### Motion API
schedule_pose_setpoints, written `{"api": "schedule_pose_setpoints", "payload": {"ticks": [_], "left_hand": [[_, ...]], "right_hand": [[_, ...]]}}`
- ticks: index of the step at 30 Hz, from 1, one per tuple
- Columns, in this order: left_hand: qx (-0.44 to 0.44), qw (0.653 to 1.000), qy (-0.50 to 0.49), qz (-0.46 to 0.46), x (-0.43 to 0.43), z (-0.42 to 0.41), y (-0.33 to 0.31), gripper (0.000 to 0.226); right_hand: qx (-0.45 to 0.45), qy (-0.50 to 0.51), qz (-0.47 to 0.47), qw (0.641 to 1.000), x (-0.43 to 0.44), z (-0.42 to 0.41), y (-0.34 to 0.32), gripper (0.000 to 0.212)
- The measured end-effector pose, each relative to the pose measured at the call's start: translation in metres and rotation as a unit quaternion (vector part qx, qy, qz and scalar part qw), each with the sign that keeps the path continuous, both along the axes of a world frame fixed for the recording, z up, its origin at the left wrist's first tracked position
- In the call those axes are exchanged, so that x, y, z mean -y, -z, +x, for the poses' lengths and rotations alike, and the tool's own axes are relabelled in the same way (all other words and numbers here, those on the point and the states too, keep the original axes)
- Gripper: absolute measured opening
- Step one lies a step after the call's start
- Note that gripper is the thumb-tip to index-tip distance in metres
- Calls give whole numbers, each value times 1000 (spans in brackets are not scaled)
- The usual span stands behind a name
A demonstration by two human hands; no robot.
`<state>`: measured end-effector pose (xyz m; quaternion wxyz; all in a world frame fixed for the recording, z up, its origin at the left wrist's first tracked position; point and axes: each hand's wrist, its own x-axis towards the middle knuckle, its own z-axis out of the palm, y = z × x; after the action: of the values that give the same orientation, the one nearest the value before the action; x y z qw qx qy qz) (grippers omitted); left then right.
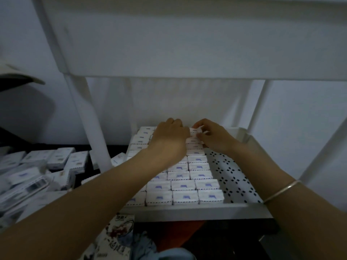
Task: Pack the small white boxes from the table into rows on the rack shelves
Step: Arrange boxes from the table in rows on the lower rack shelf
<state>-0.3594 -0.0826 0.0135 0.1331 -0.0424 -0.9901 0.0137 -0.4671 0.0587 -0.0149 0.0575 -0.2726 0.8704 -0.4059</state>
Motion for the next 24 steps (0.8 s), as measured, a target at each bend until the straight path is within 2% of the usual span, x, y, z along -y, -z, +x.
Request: {"api": "schedule_pose_setpoints", "payload": {"ticks": [3,9,13,17,19,21,24], "left_hand": [[-29,1000,-7,7,-2,23,6,45],[-5,997,17,72,-4,57,-11,51],[21,992,38,116,4,91,-22,45],[45,985,57,153,14,147,-15,36],[33,983,61,171,22,178,-8,30],[22,981,56,185,30,207,-2,26],[7,979,43,199,41,248,8,24]], "right_hand": [[-20,4,57,998,4,5,5,28],[20,14,91,996,2,12,8,39],[-86,36,102,990,1,36,4,46],[-248,35,38,967,1,97,-5,38],[-290,14,2,957,2,140,-8,29],[-292,-19,-12,956,5,184,-12,18],[-245,-127,46,960,10,242,-13,15]]}}
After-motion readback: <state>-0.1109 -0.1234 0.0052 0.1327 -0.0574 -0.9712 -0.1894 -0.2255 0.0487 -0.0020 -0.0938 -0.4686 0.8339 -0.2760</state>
